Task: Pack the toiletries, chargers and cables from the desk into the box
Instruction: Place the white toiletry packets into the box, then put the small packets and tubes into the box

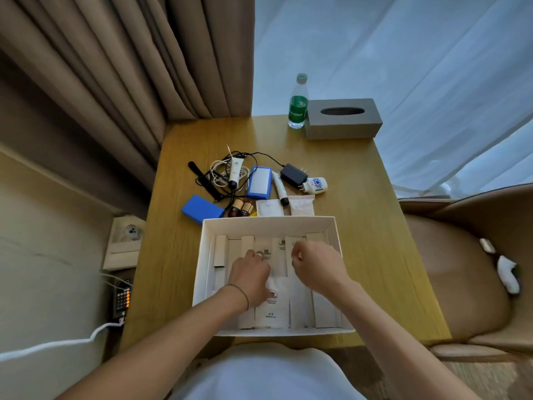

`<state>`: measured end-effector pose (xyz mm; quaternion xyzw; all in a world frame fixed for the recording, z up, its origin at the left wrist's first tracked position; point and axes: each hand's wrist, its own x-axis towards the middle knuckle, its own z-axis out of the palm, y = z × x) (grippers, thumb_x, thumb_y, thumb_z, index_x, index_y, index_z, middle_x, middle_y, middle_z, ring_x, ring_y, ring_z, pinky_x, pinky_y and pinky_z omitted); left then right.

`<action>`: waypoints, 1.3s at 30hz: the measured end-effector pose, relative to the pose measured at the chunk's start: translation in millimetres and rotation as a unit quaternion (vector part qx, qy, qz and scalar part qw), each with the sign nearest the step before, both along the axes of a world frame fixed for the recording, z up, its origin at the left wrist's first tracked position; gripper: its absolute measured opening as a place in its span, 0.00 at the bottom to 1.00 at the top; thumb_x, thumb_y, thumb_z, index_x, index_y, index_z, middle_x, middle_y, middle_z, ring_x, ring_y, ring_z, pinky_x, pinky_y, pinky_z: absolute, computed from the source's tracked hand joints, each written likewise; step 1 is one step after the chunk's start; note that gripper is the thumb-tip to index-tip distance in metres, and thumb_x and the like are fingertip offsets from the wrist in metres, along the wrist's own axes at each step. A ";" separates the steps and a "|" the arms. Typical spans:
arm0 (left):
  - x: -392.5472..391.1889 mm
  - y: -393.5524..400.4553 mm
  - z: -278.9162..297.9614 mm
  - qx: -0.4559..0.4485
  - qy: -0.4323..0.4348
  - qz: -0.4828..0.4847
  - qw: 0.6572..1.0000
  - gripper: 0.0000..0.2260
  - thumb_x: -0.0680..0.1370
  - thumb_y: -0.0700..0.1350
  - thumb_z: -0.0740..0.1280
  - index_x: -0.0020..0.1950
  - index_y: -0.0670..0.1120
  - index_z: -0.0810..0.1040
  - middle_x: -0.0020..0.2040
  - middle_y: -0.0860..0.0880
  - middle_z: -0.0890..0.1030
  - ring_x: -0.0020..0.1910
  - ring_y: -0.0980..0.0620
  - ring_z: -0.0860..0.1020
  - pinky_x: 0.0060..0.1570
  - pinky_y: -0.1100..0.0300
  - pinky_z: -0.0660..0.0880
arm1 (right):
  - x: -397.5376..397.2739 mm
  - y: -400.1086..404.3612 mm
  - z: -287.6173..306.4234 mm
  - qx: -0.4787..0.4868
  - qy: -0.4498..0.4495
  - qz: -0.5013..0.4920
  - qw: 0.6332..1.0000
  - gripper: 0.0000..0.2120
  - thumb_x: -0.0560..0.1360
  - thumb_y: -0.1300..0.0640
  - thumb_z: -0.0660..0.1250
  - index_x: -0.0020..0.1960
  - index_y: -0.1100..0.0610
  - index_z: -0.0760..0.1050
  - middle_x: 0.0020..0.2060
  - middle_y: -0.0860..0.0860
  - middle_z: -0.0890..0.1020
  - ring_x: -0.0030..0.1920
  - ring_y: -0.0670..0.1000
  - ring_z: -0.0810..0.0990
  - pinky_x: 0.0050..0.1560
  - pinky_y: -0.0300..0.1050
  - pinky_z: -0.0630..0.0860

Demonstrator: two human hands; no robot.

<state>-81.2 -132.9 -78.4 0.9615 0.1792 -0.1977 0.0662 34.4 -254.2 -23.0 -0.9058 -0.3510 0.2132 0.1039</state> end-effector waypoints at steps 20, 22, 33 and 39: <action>2.2 20.1 85.3 -0.033 -0.299 0.064 0.951 0.10 0.80 0.54 0.61 0.53 0.55 0.82 0.47 0.57 0.82 0.47 0.58 0.77 0.44 0.61 0.78 | 52.6 50.9 53.3 0.090 0.028 0.024 0.995 0.11 0.79 0.52 0.61 0.56 0.47 0.81 0.48 0.46 0.84 0.44 0.47 0.81 0.40 0.43 0.79; 10.7 32.4 97.2 -0.049 -0.329 0.078 0.940 0.13 0.81 0.54 0.59 0.53 0.53 0.82 0.47 0.57 0.82 0.47 0.58 0.77 0.45 0.62 0.76 | 65.8 66.5 57.1 0.092 0.015 0.019 0.995 0.11 0.79 0.53 0.61 0.54 0.47 0.82 0.46 0.47 0.85 0.42 0.47 0.80 0.35 0.41 0.75; 43.3 93.5 104.6 -0.107 -0.282 0.150 0.941 0.11 0.82 0.51 0.60 0.53 0.51 0.81 0.49 0.54 0.80 0.51 0.54 0.75 0.49 0.54 0.74 | 109.3 144.9 -5.7 -0.128 0.017 0.115 0.985 0.06 0.74 0.57 0.67 0.50 0.54 0.77 0.40 0.50 0.80 0.40 0.51 0.78 0.34 0.42 0.72; 35.1 104.9 93.5 -0.128 -0.269 0.159 0.941 0.10 0.82 0.51 0.60 0.51 0.52 0.80 0.44 0.57 0.75 0.47 0.56 0.72 0.44 0.58 0.70 | 113.8 166.1 -41.9 -0.186 0.008 0.160 0.969 0.22 0.69 0.46 0.77 0.59 0.53 0.75 0.44 0.49 0.77 0.44 0.51 0.77 0.39 0.44 0.75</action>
